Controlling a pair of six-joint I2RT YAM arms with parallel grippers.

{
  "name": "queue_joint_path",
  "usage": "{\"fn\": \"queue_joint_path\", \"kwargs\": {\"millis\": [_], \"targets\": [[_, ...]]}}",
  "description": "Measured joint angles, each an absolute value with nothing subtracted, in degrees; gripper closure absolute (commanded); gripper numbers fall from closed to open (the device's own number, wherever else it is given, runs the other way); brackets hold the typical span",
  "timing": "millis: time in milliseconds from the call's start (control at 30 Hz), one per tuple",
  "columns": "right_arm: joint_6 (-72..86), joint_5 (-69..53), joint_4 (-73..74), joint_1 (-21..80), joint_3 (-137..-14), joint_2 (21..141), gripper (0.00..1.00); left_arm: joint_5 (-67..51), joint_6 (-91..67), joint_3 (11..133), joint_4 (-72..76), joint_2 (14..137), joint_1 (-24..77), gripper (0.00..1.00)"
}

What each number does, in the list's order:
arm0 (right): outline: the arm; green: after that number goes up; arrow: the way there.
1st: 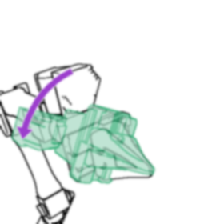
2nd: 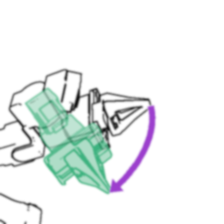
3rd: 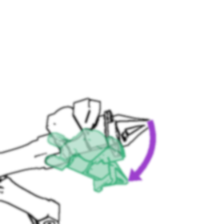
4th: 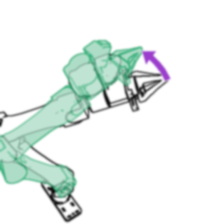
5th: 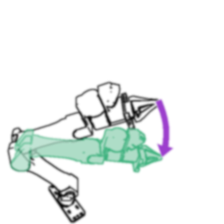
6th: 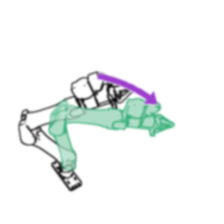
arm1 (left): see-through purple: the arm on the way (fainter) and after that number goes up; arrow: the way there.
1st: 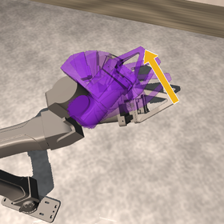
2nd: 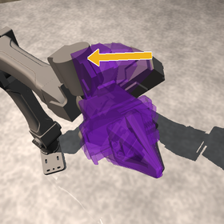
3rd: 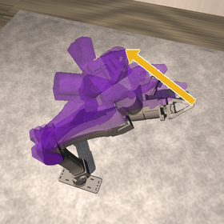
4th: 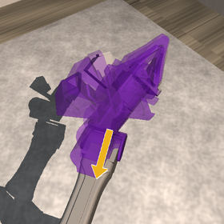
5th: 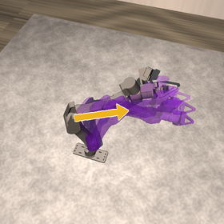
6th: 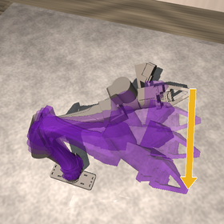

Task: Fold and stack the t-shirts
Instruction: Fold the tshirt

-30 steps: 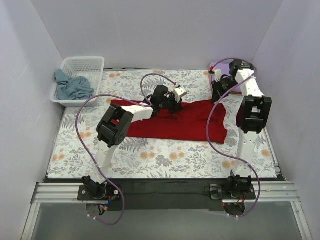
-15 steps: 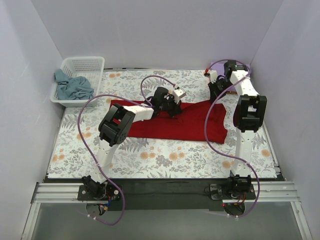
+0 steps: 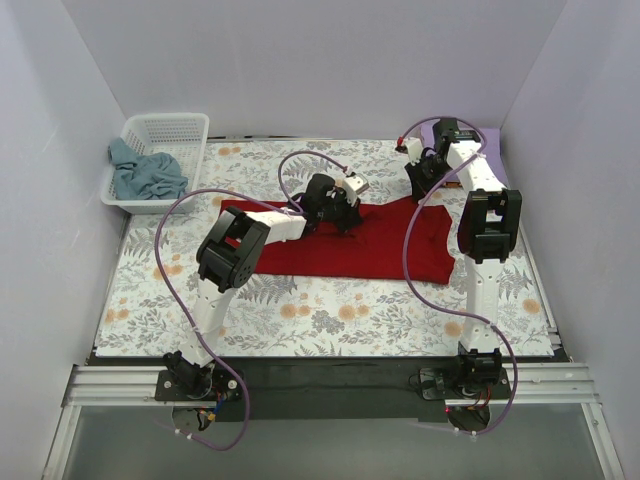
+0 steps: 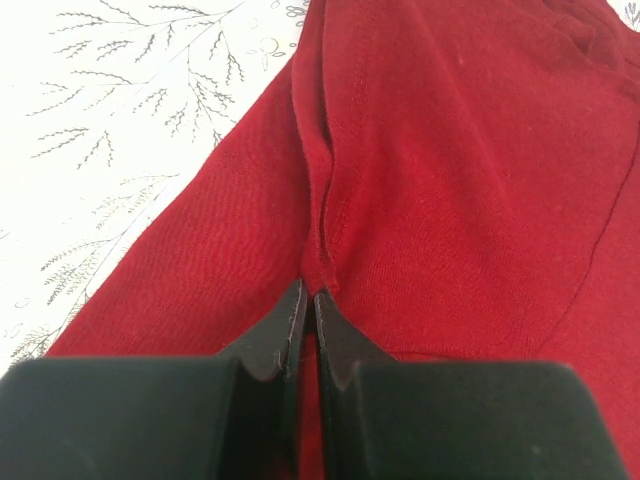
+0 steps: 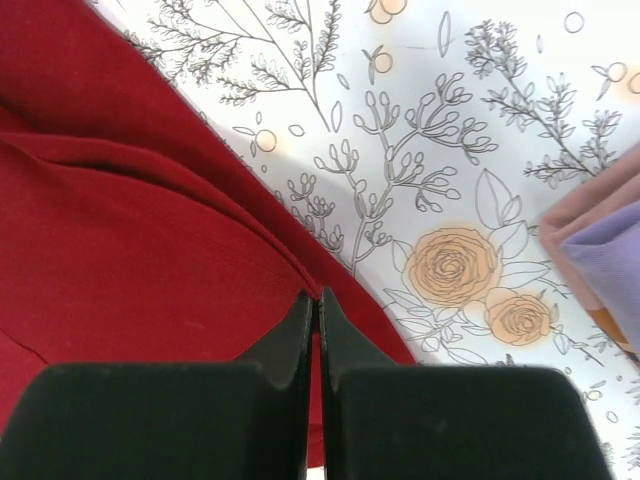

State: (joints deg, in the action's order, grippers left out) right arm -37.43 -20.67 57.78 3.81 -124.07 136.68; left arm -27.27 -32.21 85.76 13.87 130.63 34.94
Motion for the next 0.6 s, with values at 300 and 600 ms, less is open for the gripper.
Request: {"fn": "queue_joint_path", "kwargs": {"millis": [300, 600], "targets": [[-37.4, -19.7, 56.5, 3.9, -125.1, 136.9, 0.99, -27.1, -32.5, 83.9, 16.2, 130.5, 34.7, 1.00], [-37.2, -20.8, 56.4, 4.1, -125.1, 136.6, 0.99, -27.7, -32.8, 81.0, 18.8, 129.3, 34.4, 1.00]]}}
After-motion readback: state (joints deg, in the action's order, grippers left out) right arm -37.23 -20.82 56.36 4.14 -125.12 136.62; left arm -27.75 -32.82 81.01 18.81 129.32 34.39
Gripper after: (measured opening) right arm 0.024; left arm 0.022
